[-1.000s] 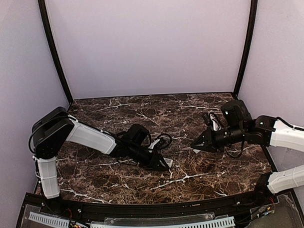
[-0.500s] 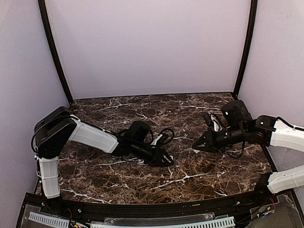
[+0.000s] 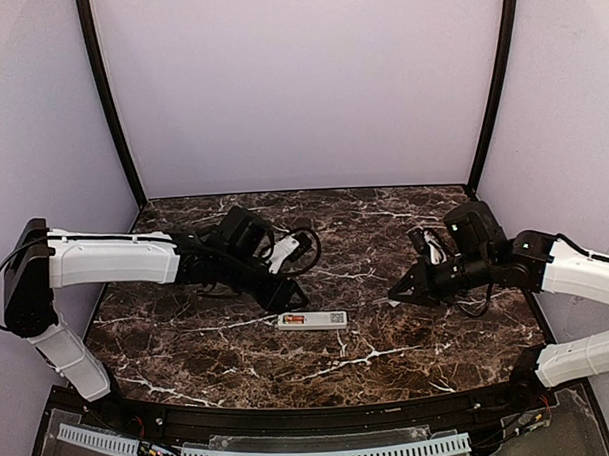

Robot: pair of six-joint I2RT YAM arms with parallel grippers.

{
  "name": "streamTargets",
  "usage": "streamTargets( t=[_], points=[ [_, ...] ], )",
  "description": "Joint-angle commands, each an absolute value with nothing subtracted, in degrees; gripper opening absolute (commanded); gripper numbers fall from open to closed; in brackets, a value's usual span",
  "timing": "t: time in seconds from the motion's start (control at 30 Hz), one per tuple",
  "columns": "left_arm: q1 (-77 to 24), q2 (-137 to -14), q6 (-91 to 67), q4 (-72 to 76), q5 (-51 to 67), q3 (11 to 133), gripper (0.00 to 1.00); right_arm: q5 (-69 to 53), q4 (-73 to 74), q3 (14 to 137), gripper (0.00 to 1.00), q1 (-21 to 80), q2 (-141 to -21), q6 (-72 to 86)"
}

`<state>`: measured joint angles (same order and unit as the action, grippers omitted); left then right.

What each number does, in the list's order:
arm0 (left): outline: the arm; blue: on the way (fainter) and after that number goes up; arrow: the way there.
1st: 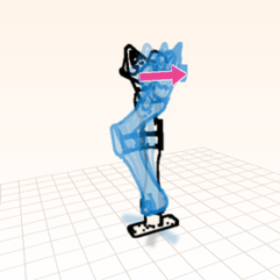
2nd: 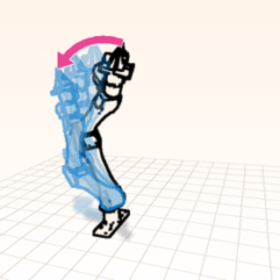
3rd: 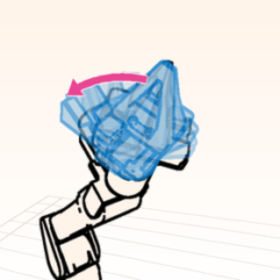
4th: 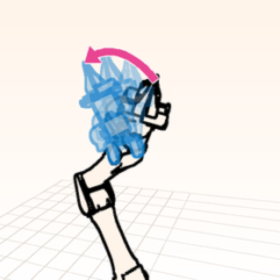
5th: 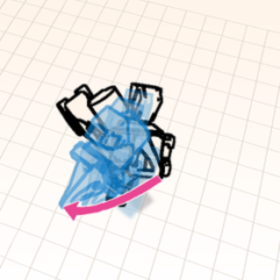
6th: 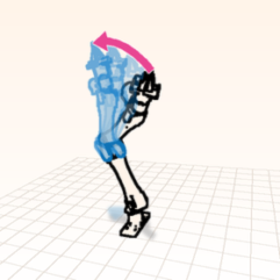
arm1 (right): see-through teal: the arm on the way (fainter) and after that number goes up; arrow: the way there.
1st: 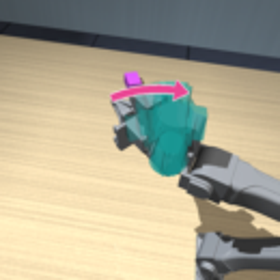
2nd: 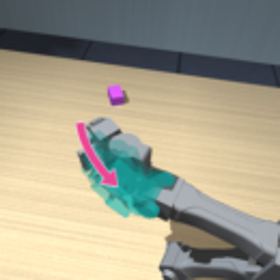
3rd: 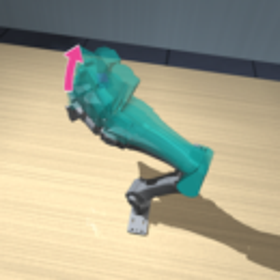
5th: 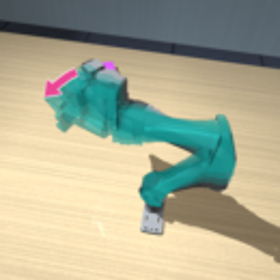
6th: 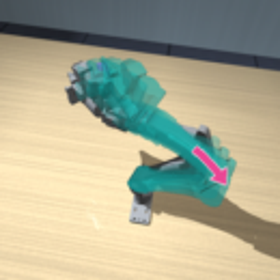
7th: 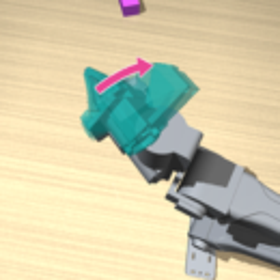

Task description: Unload the batteries from the remote control

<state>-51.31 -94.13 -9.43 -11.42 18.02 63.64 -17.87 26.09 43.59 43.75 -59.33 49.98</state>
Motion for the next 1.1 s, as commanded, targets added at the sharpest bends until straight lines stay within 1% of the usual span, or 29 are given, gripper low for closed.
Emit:
streamTargets(
  t=[0.0, 0.1, 0.23, 0.4, 0.5, 0.6, 0.7, 1.07],
  points=[
    [-51.1, -91.8, 7.9, -19.4, 6.3, 60.8, 0.53, -16.8, 26.7, 43.6, 0.00, 43.2, -58.4, 49.4],
    [-51.2, -92.9, 14.1, -20.7, 5.7, 60.8, 0.55, -16.9, 27.0, 43.7, 0.00, 43.1, -58.3, 49.3],
    [-50.7, -94.2, 21.9, -22.6, 4.0, 61.1, 0.54, -16.8, 27.5, 43.8, 0.00, 43.1, -58.1, 49.3],
    [-47.8, -91.5, 31.2, -17.9, 11.1, 56.7, 0.56, -16.5, 27.6, 43.2, 0.00, 43.0, -57.7, 49.5],
    [-46.1, -91.8, 36.3, -17.3, 14.4, 56.0, 0.56, -16.5, 27.6, 43.0, 0.00, 43.0, -58.0, 49.5],
    [-43.9, -93.6, 38.5, -18.8, 19.3, 57.8, 0.56, -16.5, 27.6, 43.2, 0.00, 43.0, -58.4, 49.2],
    [-43.1, -97.0, 40.9, -22.4, 21.5, 60.5, 0.54, -16.7, 27.6, 43.2, 0.00, 43.1, -58.5, 49.0],
    [-42.4, -103.6, 43.7, -24.1, 23.2, 64.5, 0.54, -16.7, 27.6, 42.5, 0.00, 42.7, -58.5, 48.3]
  ],
)
